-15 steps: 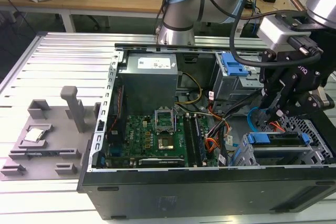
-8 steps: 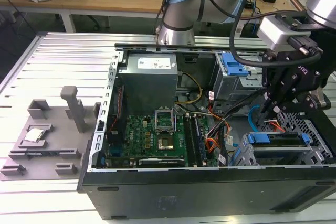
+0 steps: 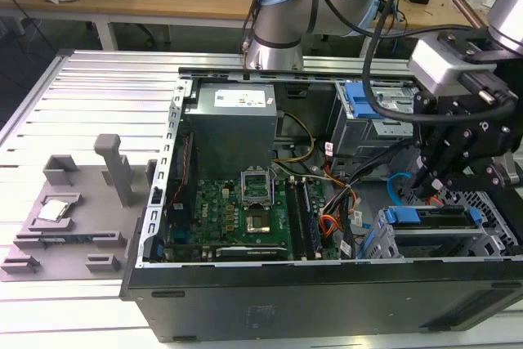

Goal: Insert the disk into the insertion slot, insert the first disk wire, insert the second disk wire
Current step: 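Insert the second disk wire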

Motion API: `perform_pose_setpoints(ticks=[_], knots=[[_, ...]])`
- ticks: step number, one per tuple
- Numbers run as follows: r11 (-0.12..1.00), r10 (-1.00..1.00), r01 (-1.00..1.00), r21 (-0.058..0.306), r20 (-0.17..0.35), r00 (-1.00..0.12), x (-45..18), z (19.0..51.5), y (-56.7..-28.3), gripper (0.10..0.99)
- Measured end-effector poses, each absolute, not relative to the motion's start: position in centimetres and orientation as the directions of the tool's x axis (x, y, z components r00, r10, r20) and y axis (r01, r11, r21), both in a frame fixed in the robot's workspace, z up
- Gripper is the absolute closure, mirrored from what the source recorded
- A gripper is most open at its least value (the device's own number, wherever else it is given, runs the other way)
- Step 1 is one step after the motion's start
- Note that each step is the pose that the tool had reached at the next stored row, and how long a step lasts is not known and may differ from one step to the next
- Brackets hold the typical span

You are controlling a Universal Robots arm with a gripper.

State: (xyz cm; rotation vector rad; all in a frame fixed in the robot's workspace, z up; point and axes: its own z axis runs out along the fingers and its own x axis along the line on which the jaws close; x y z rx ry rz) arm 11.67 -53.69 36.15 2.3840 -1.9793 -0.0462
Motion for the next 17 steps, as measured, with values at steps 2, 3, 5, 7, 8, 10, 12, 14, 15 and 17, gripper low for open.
perform_pose_setpoints(ticks=[2, 3, 5, 7, 8, 10, 12, 14, 15, 17], knots=[[-0.171, -0.985, -0.984, 0.052, 0.004, 0.172, 11.7, 35.8, -53.7, 0.922], [-0.162, -0.987, -0.985, 0.052, 0.005, 0.162, 11.7, 35.6, -53.7, 0.922], [-0.142, -0.99, -0.988, 0.052, 0.005, 0.143, 11.9, 35.1, -53.7, 0.922], [-0.137, -0.99, -0.989, 0.052, 0.007, 0.138, 12.6, 34.9, -53.7, 0.922], [-0.135, -0.991, -0.989, 0.053, 0.011, 0.136, 13.1, 34.9, -53.7, 0.922], [-0.128, -0.992, -0.99, 0.053, 0.012, 0.128, 13.5, 34.8, -53.9, 0.922], [-0.12, -0.993, -0.991, 0.053, 0.012, 0.121, 13.9, 34.7, -53.9, 0.922], [-0.116, -0.993, -0.992, 0.053, 0.012, 0.117, 14.0, 34.5, -54.0, 0.922], [-0.116, -0.993, -0.992, 0.054, 0.012, 0.117, 14.0, 34.5, -54.0, 0.922], [-0.116, -0.993, -0.992, 0.053, 0.012, 0.117, 14.0, 34.4, -54.1, 0.922]])
